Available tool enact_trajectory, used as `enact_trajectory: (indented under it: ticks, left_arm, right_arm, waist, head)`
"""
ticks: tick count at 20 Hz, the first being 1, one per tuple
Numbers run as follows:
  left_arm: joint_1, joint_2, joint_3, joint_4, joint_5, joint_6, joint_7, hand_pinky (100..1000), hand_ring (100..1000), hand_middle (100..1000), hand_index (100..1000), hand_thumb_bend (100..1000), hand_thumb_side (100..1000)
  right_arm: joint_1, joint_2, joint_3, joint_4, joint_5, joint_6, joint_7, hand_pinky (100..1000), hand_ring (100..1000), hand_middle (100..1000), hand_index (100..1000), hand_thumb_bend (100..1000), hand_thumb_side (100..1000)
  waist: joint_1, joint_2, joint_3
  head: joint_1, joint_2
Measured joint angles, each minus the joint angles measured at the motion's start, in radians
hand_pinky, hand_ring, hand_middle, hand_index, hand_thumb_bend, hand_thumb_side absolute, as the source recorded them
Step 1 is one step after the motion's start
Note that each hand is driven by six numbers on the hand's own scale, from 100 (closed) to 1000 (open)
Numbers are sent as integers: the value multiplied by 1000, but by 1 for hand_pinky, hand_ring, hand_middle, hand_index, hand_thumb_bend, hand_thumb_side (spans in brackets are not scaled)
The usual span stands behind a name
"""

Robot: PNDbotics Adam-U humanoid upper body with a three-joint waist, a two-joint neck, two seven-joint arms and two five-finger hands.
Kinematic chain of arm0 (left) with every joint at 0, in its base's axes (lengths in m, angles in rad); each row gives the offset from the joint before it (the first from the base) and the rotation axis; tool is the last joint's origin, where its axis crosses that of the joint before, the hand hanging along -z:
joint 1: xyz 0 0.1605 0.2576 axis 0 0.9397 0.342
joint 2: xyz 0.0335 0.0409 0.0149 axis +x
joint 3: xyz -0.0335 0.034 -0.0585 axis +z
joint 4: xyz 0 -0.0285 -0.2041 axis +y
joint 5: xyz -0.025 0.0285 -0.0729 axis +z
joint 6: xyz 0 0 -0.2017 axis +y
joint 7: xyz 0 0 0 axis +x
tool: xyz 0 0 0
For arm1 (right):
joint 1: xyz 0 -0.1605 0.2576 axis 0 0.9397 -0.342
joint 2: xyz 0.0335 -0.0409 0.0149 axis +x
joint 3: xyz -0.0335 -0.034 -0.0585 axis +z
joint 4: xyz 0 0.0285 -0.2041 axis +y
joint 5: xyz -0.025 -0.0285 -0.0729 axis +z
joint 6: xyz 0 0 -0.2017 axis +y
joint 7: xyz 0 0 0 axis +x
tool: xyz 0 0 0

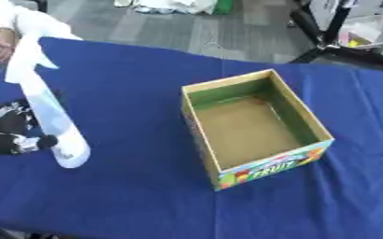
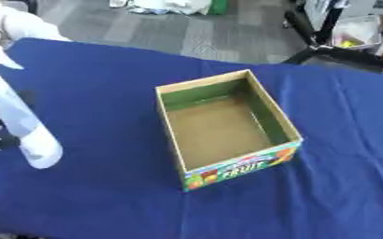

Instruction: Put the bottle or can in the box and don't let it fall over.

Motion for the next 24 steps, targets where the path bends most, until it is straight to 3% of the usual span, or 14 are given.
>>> enact_trajectory:
  ticks: [3,11,14,15,17,20,24]
  left_arm:
    - [-9,-10,-8,12,-2,5,-5,985,1000,1000,769,601,100]
    - [-28,-33,-18,38,2,19,21,932,1000,1000,695,443,100]
    - [-38,-39,-23,54,2,18,46,849,1000,1000,592,222,100]
    - [-40,-43,-25,58,2,17,54,836,1000,1000,570,195,100]
    - [-42,-48,-27,60,3,10,69,824,1000,1000,537,191,100]
    - [-45,-51,-31,60,-7,-10,93,794,1000,1000,379,135,100]
    - [-58,-53,-34,56,-31,-31,111,748,1000,1000,238,100,100]
  right_arm:
    - [0,0,2,0,0,2,2,1000,1000,1000,1000,100,534]
    - [-3,6,3,0,2,6,6,1000,1000,1000,1000,100,535]
    - [-5,6,3,0,2,7,8,1000,1000,1000,1000,100,534]
    - [-5,6,3,0,2,8,8,1000,1000,1000,1000,100,534]
    - [-5,6,3,0,2,8,8,1000,1000,1000,1000,100,535]
    - [-5,6,3,0,2,10,10,1000,1000,1000,1000,100,535]
    - [-8,7,3,0,2,10,11,1000,1000,1000,1000,100,534]
  waist:
    - [0,1,-1]
    - [0,1,-4]
    - [0,1,-7]
    - [0,2,-7]
    - [0,3,-8]
    - [0,4,-8]
    - [0,5,-9]
  head:
    - [1,-2]
    - [3,-5]
    - [6,-5]
    - [7,-5]
    - [8,-5]
    - [8,-5]
    - [8,-5]
